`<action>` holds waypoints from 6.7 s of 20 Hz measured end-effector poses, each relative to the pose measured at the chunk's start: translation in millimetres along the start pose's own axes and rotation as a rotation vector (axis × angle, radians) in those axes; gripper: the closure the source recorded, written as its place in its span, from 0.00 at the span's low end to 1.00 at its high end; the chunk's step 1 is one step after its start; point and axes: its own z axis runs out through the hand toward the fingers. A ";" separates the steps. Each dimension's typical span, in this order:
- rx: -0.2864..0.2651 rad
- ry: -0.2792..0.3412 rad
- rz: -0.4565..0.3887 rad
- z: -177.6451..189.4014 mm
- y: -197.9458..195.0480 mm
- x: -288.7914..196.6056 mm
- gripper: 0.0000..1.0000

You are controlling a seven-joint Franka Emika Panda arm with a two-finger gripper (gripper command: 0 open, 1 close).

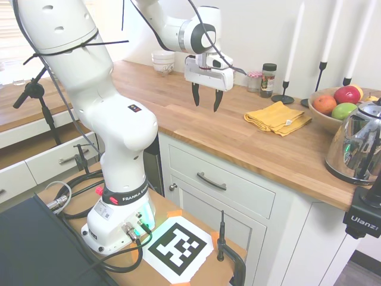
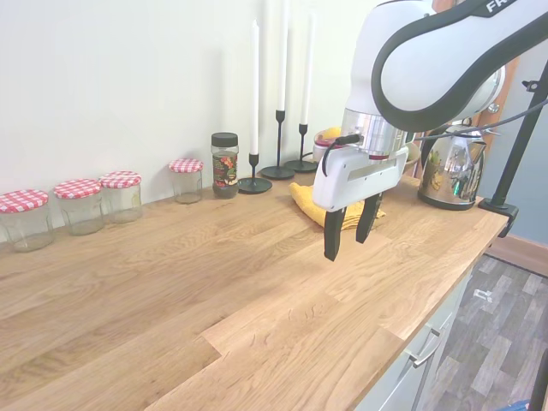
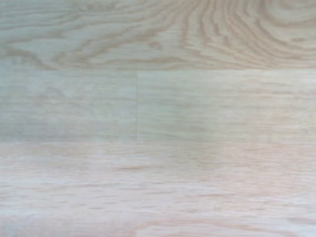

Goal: Wipe the counter

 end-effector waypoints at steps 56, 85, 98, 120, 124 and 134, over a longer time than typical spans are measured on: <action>0.018 -0.027 0.261 31.6 48.0 256.1 0.00; 0.081 -0.009 0.291 49.3 71.3 255.8 1.00; 0.096 -0.012 0.296 49.6 72.3 251.7 1.00; 0.051 0.011 0.052 55.3 -112.4 110.9 1.00; 0.029 0.038 -0.006 56.3 -145.1 71.1 1.00; -0.014 0.120 -0.145 58.7 -195.0 -5.8 1.00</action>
